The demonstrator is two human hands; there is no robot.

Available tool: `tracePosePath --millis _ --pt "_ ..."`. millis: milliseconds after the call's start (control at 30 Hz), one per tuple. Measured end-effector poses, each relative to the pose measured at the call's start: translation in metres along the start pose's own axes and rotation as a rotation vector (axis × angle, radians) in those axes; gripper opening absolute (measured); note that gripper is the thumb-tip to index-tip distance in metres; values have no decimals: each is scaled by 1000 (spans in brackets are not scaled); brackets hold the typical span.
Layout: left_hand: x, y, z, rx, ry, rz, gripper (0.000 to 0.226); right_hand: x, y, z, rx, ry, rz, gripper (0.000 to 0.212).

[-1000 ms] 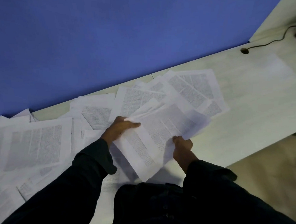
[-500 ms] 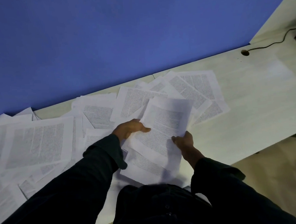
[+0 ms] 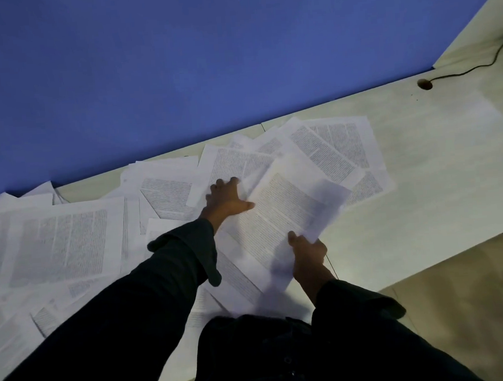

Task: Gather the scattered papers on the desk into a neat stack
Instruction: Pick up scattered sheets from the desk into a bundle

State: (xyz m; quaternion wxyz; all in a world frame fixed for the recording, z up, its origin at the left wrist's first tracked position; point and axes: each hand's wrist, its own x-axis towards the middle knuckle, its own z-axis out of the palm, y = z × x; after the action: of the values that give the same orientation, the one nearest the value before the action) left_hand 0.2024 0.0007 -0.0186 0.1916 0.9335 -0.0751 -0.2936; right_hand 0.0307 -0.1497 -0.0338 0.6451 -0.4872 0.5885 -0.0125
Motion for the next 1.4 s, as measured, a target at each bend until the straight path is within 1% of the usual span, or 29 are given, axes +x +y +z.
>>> tracePosePath --millis 33,100,133,200,233,267,300,333,400,433,500,567,600,667,700,733,767,800,833,867,900,933,1000,1067,1167,1233,1267,1333,1400 --pt "3 -3 5 35 36 -32 82 -2 0 -3 -8 58 14 41" --pt "7 -8 11 126 73 -45 83 -3 -1 -12 -119 126 48 22" --pt "8 -10 13 145 84 -43 86 -3 0 -17 -195 132 55 14" --pt "11 -10 17 123 87 -36 92 -10 3 -20 -391 74 52 23" --pt "12 -9 19 100 81 -21 94 -12 1 -18 -413 98 29 19" --pt "12 -8 20 57 55 1 93 -13 1 -14 -440 86 48 6" --pt "12 -6 20 -20 2 21 91 -18 3 -11 -514 64 31 10" --pt "11 -4 19 -119 -72 44 89 -21 3 -6 -461 100 26 22" --pt "10 -2 15 -284 -258 90 80 -10 7 -2 -313 103 -17 36" --pt "10 -2 14 -307 -338 109 77 -5 8 0 -318 96 8 44" --pt "10 -2 15 -297 -425 141 77 -6 7 7 -100 29 105 56" --pt "9 2 10 -308 -422 118 80 -4 4 8 -90 -8 61 59" --pt "9 3 4 -322 -395 95 81 -3 1 6 -128 26 -4 62" --pt "13 4 -10 -463 -355 67 84 2 -11 1 -181 128 -145 80" --pt "14 3 -18 -571 -354 73 80 8 -18 -2 -187 148 -200 91" --pt "11 4 -28 -657 -359 99 70 9 -29 -5 -154 119 -228 101" --pt "10 2 -36 -731 -369 117 59 10 -41 -8 -79 30 -244 109" --pt "7 3 -45 -785 -383 154 52 12 -52 -12 -10 -94 -263 111" --pt "4 5 -52 -829 -390 174 47 15 -63 -14 33 -230 -292 103" --pt "-1 10 -60 -863 -407 197 46 15 -75 -16 36 -356 -334 88" --pt "-3 11 -63 -876 -402 207 46 14 -86 -15 14 -467 -374 72" --pt "-7 14 -65 -865 -394 221 48 9 -96 -12 -34 -541 -394 62" --pt "-11 18 -64 -793 -371 265 58 1 -109 -5 -162 -608 -431 57" --pt "-14 17 -63 -788 -301 291 58 -2 -118 -1 -205 -593 -460 57" --pt "-20 7 -69 -1035 -100 199 45 4 -127 -4 -114 -528 -460 47" --pt "-23 0 -71 -1236 56 95 46 11 -128 -9 -122 -571 -410 41" --pt "-23 -4 -71 -1341 112 45 48 13 -125 -13 -111 -613 -354 43" --pt "-24 -13 -67 -1518 161 -15 52 18 -116 -19 -64 -698 -209 54" --pt "-28 -20 -60 -1630 164 -38 60 19 -102 -24 17 -743 -86 57"
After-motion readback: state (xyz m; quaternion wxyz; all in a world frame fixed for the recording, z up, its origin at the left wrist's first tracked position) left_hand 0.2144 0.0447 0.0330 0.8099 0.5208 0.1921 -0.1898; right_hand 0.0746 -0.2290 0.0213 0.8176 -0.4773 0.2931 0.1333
